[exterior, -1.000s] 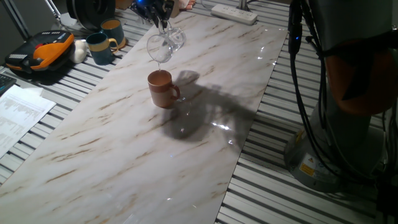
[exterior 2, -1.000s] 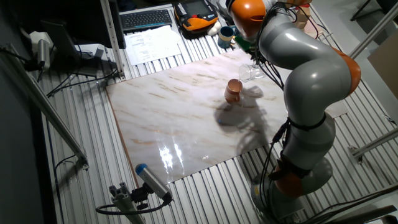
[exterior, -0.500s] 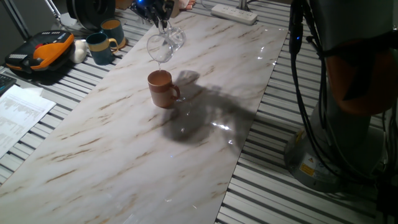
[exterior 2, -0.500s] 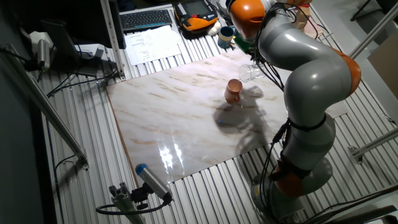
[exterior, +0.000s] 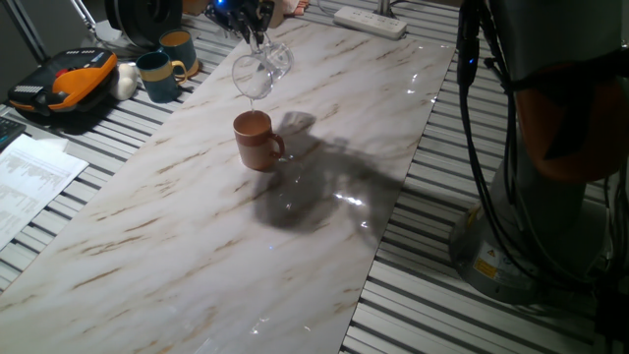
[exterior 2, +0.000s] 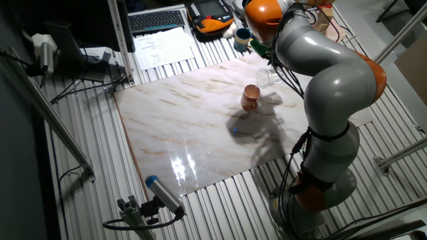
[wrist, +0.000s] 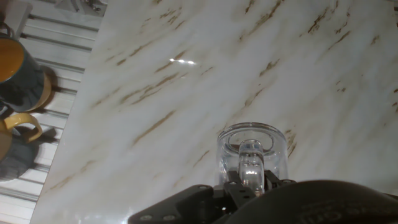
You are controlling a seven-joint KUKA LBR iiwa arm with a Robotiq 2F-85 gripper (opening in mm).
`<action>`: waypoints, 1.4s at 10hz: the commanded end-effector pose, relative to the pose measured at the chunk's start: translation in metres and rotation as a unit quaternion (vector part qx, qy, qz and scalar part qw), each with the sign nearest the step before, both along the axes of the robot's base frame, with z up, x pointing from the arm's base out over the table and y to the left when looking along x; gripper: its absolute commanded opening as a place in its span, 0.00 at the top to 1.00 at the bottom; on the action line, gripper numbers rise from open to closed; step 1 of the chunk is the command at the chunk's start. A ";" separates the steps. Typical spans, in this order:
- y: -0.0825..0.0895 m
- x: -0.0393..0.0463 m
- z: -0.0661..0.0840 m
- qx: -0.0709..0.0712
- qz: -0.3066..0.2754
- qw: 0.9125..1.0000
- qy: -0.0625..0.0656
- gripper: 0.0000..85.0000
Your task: Pour the water from one cup into another empty cup
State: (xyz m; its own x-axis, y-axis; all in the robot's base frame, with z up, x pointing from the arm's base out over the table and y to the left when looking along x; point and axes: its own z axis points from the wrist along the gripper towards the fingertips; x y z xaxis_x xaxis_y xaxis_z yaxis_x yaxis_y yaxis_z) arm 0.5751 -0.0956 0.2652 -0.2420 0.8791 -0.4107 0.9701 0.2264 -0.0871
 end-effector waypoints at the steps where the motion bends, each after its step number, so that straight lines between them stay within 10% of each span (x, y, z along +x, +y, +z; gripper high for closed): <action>1: 0.000 -0.0001 0.000 -0.004 -0.001 1.000 0.001 1.00; 14: 0.008 -0.0008 0.005 -0.028 -0.006 1.000 0.007 1.00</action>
State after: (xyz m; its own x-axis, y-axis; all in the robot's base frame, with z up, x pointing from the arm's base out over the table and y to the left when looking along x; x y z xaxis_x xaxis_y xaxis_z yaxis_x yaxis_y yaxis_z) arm 0.5743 -0.0874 0.2699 -0.2366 0.8569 -0.4581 0.9716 0.2075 -0.1136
